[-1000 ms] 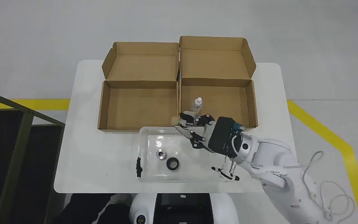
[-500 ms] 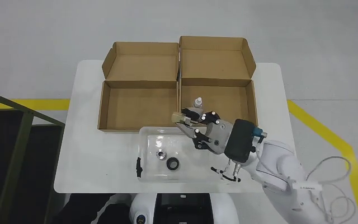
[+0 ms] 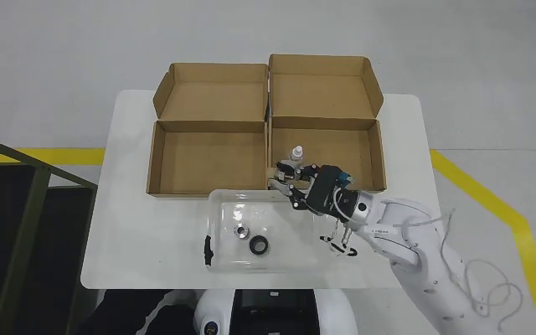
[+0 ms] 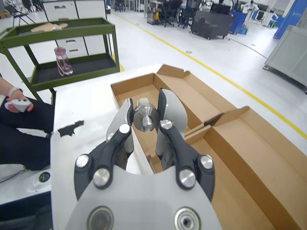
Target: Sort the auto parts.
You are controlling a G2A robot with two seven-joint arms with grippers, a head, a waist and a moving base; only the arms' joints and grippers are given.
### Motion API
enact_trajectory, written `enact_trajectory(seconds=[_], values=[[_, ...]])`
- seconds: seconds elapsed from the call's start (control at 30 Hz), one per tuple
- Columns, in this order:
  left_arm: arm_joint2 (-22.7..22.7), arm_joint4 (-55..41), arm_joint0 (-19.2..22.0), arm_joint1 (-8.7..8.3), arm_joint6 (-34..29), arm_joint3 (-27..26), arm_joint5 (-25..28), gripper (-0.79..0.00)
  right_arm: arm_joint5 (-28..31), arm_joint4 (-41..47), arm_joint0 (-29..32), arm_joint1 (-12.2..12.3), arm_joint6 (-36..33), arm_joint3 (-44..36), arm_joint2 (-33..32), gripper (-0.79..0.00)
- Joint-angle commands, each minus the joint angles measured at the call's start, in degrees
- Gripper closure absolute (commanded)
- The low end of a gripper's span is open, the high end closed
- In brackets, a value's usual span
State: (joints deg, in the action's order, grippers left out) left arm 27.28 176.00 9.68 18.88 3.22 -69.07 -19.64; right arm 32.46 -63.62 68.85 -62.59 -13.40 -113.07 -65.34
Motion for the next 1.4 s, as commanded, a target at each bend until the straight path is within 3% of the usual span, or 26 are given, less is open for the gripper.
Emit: enact_trajectory(seconds=[0.0, 0.43, 1.03, 1.37], values=[[0.0, 0.0, 0.0, 0.0, 0.0, 0.0, 0.0, -0.785, 0.4, -0.6, 0.2, 0.2, -2.0, 1.5, -1.0, 0.0], [0.0, 0.0, 0.0, 0.0, 0.0, 0.0, 0.0, -0.785, -1.5, -2.4, 0.6, 1.1, -12.0, 5.5, -6.1, 0.0], [0.0, 0.0, 0.0, 0.0, 0.0, 0.0, 0.0, -0.785, -3.1, -4.8, -12.3, -0.8, -18.6, 23.5, 2.3, 0.0], [0.0, 0.0, 0.0, 0.0, 0.0, 0.0, 0.0, -0.785, -2.6, -6.9, -16.6, -1.7, -21.8, 29.0, 5.7, -0.006]])
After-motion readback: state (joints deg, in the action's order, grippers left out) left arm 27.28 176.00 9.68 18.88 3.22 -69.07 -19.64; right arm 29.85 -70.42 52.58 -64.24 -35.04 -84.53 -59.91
